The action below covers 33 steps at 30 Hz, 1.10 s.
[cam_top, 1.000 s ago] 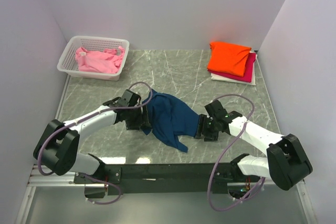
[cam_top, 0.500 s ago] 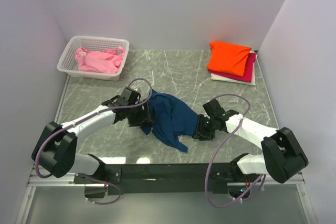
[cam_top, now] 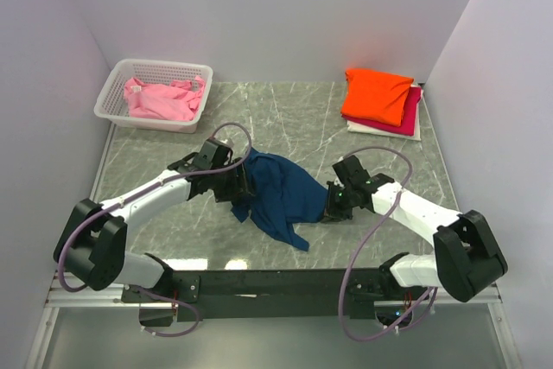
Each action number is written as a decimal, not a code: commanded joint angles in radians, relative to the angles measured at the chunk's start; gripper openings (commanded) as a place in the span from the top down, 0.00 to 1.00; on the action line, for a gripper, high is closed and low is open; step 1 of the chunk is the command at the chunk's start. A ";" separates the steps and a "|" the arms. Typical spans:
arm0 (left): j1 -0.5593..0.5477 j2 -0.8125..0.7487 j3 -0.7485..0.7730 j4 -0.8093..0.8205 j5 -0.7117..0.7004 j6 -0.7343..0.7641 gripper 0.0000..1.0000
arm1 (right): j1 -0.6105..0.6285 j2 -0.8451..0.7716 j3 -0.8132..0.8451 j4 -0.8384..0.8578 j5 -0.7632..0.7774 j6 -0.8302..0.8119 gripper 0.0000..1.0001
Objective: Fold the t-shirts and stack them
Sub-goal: Flatten the tshirt out
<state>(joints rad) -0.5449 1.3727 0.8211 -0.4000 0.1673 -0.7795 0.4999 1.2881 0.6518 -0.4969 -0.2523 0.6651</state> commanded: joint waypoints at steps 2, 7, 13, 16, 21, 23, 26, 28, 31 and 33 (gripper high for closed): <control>-0.006 0.012 0.059 0.041 -0.008 0.013 0.39 | 0.000 -0.079 0.072 -0.089 0.038 -0.027 1.00; -0.015 0.040 0.070 0.046 -0.006 0.013 0.45 | -0.029 -0.125 0.111 -0.137 0.064 -0.035 1.00; -0.035 0.100 0.110 0.001 -0.058 0.032 0.57 | -0.067 -0.122 0.117 -0.138 0.051 -0.045 1.00; -0.050 0.129 0.128 -0.016 -0.083 0.043 0.65 | -0.076 -0.116 0.120 -0.137 0.050 -0.050 1.00; -0.075 0.189 0.154 -0.037 -0.123 0.052 0.76 | -0.084 -0.119 0.121 -0.134 0.048 -0.050 1.00; -0.095 0.203 0.176 -0.060 -0.164 0.059 0.85 | -0.090 -0.124 0.121 -0.135 0.048 -0.051 1.00; -0.102 0.204 0.207 -0.117 -0.234 0.062 1.00 | -0.109 -0.133 0.131 -0.144 0.050 -0.058 1.00; -0.102 0.171 0.217 -0.132 -0.281 0.071 1.00 | -0.126 -0.138 0.157 -0.160 0.050 -0.068 1.00; -0.081 0.121 0.259 -0.189 -0.388 0.097 1.00 | -0.172 -0.138 0.233 -0.192 0.047 -0.091 1.00; -0.046 0.105 0.333 -0.258 -0.437 0.130 1.00 | -0.204 -0.128 0.317 -0.222 0.059 -0.117 1.00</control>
<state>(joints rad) -0.6300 1.5536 1.0382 -0.5747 -0.1349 -0.7048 0.3336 1.1786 0.8459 -0.6949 -0.2096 0.5957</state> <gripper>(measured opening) 0.015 0.010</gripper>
